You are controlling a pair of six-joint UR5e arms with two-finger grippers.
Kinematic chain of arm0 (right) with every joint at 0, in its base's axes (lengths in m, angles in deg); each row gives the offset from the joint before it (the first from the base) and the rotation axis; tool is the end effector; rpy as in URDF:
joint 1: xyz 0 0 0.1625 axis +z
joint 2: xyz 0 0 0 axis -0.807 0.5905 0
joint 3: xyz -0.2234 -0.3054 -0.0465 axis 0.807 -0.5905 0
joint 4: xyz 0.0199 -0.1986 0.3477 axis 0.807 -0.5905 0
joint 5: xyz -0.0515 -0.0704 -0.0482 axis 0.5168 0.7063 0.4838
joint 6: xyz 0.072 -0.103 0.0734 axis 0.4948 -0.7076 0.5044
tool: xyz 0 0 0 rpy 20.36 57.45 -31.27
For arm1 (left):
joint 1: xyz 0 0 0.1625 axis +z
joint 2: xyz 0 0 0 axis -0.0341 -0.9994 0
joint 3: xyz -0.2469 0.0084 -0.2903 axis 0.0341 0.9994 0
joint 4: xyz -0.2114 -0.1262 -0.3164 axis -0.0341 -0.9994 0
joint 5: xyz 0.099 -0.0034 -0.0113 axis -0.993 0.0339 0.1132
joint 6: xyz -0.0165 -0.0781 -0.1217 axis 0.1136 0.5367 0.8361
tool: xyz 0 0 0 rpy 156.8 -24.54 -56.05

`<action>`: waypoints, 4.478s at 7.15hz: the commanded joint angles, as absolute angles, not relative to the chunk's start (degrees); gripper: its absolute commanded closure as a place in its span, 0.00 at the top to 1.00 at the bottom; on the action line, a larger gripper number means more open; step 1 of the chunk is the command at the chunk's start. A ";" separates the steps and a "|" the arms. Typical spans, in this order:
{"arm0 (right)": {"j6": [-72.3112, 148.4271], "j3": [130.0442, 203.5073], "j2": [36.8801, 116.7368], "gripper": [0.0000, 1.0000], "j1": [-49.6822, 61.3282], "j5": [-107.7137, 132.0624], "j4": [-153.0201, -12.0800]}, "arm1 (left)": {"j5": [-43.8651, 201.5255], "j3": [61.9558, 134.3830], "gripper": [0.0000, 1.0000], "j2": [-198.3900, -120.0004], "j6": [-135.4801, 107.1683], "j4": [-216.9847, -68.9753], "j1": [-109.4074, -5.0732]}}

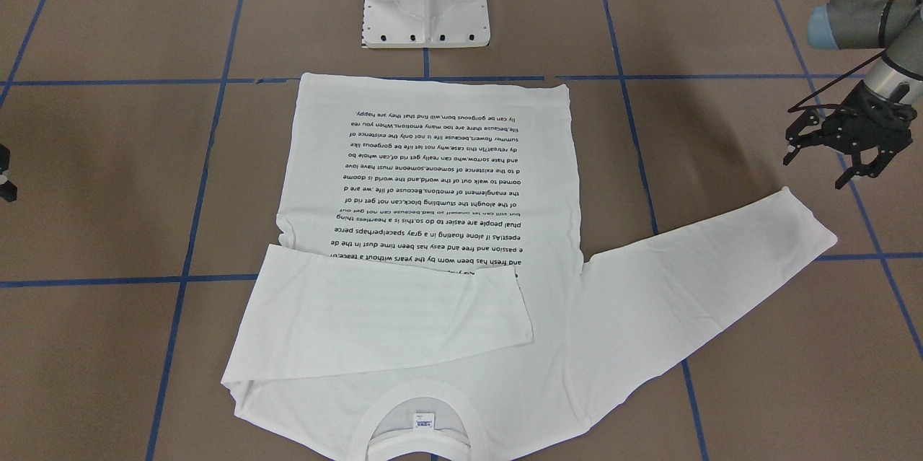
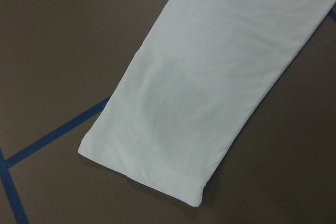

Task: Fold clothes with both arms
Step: 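Grasp the sleeve cuff nearest the left gripper and lift it, then carry the sleeve across the shirt body with the left gripper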

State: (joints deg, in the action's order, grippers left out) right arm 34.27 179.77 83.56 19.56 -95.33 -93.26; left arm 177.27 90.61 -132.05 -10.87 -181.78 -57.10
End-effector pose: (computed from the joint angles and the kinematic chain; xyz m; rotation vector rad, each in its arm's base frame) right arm -0.1235 -0.5490 0.3893 0.3414 -0.8022 -0.2607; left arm 0.1934 -0.4405 0.6348 0.5918 0.8090 0.4389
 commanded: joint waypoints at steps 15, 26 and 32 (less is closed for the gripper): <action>34.92 180.74 83.99 1.00 19.58 -95.32 -93.25 | 176.30 84.81 0.00 -136.17 -11.40 -182.88 -54.12; 35.00 180.66 84.96 1.00 19.49 -95.23 -93.25 | 174.99 94.66 0.00 -168.19 36.27 -172.27 -55.22; 35.18 180.66 85.66 1.00 19.84 -95.23 -93.25 | 151.45 80.72 0.00 -188.26 44.33 -170.40 -31.90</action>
State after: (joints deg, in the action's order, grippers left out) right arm 35.11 180.71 85.64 19.75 -95.23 -93.25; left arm 154.75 85.64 -184.72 44.31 -170.24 -34.95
